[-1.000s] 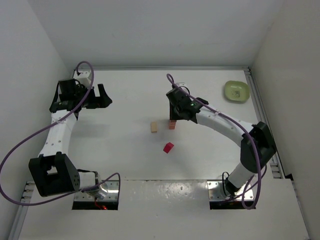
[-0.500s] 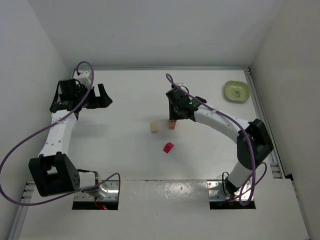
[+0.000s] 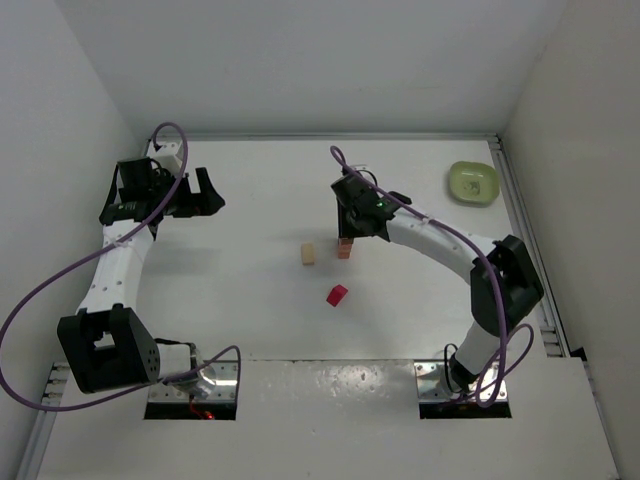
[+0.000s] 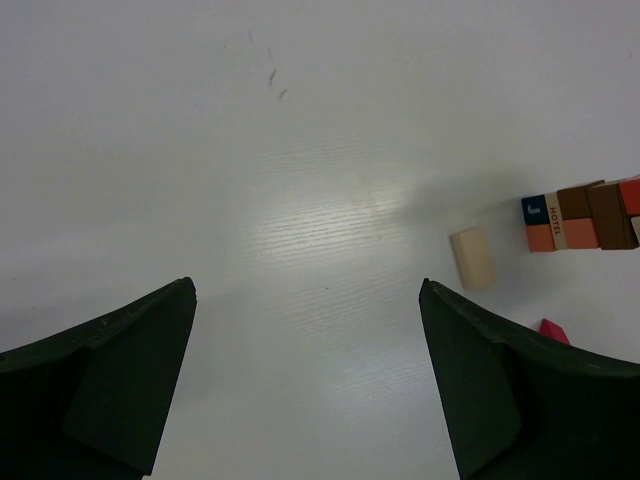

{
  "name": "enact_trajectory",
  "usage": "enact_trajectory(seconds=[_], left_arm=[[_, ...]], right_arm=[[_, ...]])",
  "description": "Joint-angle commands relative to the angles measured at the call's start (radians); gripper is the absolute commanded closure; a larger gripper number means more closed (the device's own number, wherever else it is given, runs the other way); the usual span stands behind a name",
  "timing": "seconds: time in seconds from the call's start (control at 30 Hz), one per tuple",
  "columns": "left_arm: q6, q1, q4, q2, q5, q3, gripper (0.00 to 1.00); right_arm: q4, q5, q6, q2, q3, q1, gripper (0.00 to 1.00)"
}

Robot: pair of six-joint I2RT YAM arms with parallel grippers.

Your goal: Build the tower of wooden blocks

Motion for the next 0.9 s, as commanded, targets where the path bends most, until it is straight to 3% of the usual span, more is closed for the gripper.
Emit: enact_trajectory(seconds=[0.0,0.13,0.27,0.47,0.87], left_arm=[[-0.005,-0.008,0.022,-0.002,0.002,0.04,0.01],[-0.005,-0.008,0.022,-0.002,0.002,0.04,0.01],[-0.005,-0.008,0.022,-0.002,0.002,0.04,0.01],[-0.005,-0.008,0.022,-0.002,0.002,0.04,0.01],[-0.005,-0.008,0.022,-0.002,0.002,0.04,0.01]], right_arm=[[0.022,-0.002,-0.011,0.002,0.041,-0.01,0.88],[0.022,-0.025,-0.017,0.007,0.037,-0.012,0.8],[0.024,-0.033,-0.017,0.008,0.035,-0.015,0.8],[0.025,-0.051,-0.022,0.015,0.04,-0.015,0.67],[0.021,-0.059,-0.02,0.021,0.036,-0.024,0.66]])
